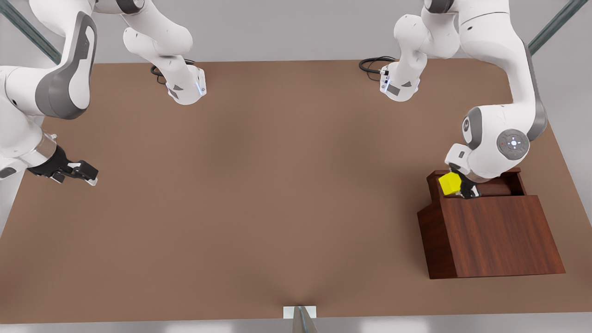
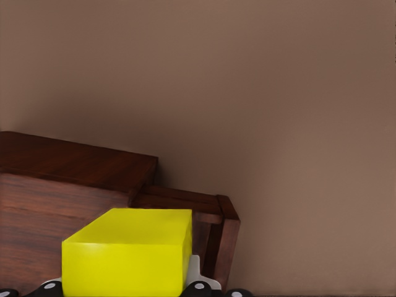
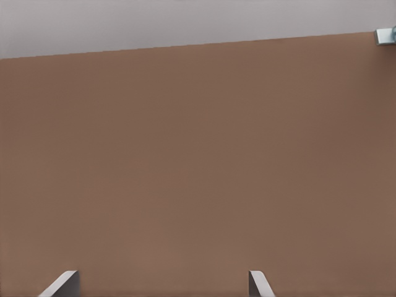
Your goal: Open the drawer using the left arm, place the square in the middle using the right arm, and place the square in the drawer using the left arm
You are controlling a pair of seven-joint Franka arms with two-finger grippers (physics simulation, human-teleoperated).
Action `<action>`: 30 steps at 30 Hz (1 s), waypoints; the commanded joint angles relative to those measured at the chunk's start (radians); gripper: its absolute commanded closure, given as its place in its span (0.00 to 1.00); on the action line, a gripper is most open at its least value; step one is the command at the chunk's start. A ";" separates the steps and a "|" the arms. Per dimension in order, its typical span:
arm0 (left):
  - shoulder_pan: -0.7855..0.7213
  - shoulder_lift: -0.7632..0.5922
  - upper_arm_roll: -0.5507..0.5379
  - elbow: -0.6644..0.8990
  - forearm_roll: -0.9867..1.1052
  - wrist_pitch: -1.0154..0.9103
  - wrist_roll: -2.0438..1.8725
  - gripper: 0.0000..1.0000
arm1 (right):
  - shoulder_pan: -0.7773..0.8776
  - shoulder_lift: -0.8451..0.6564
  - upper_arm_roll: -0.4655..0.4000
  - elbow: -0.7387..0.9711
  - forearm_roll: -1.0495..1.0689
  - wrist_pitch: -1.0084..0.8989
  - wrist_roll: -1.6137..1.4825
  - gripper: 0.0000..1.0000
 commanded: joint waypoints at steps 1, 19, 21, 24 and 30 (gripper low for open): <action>0.001 0.002 0.005 0.000 -0.020 0.001 0.014 0.31 | 0.000 0.000 0.000 0.000 0.000 0.000 0.001 0.00; 0.112 0.106 0.048 -0.002 -0.048 0.012 0.275 0.00 | 0.000 0.001 0.000 0.000 0.000 0.000 -0.001 0.00; 0.112 0.111 0.048 -0.002 -0.048 0.010 0.273 0.00 | 0.000 0.001 0.000 0.000 0.000 0.000 -0.001 0.00; 0.110 0.109 0.049 0.000 -0.049 0.002 0.264 0.00 | 0.000 0.001 0.000 0.000 0.000 0.000 -0.001 0.00; 0.098 0.066 0.015 0.190 -0.097 -0.258 -0.476 0.00 | -0.001 0.001 0.000 0.000 0.000 0.000 -0.001 0.00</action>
